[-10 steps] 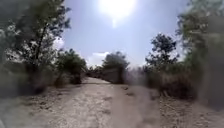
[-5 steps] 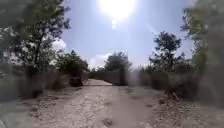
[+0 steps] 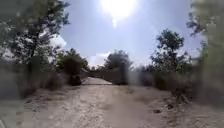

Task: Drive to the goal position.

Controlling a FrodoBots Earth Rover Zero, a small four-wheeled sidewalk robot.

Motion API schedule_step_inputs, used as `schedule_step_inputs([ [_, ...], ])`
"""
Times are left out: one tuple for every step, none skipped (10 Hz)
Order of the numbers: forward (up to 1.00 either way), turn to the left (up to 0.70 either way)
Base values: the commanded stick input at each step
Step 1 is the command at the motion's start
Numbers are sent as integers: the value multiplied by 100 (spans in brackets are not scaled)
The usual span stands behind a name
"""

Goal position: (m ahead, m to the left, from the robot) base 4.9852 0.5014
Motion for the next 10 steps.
schedule_step_inputs([
  [60, 6],
  [60, 1],
  [60, 1],
  [60, 2],
  [60, 12],
  [60, 15],
  [60, 15],
  [60, 3],
  [60, 2],
  [60, 1],
])
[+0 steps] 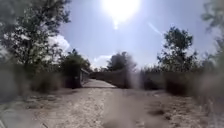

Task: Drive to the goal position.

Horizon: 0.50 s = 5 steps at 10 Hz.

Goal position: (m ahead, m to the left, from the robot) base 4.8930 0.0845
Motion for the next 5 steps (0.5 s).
schedule_step_inputs([
  [60, 1],
  [60, 7],
  [60, 15],
  [60, 15],
  [60, 15],
])
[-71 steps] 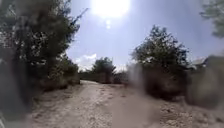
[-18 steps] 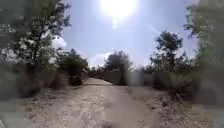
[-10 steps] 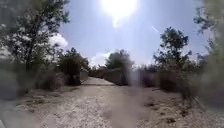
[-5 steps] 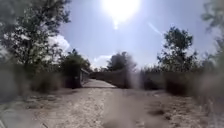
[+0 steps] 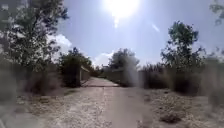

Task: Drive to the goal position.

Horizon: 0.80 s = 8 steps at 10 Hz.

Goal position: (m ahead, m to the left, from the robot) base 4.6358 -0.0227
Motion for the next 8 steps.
schedule_step_inputs([
  [60, 1],
  [60, 1],
  [60, 1],
  [60, 1],
  [60, 1],
  [60, 13],
  [60, 15],
  [60, 15],
])
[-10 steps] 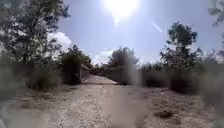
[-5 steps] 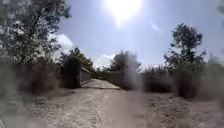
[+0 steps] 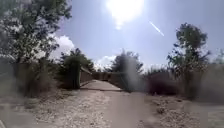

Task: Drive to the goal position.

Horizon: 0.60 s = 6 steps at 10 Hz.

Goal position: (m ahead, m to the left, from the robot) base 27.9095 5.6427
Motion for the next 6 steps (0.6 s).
schedule_step_inputs([
  [60, 15],
  [60, 9],
  [60, 4],
  [60, 1],
  [60, 1],
  [60, 8],
])
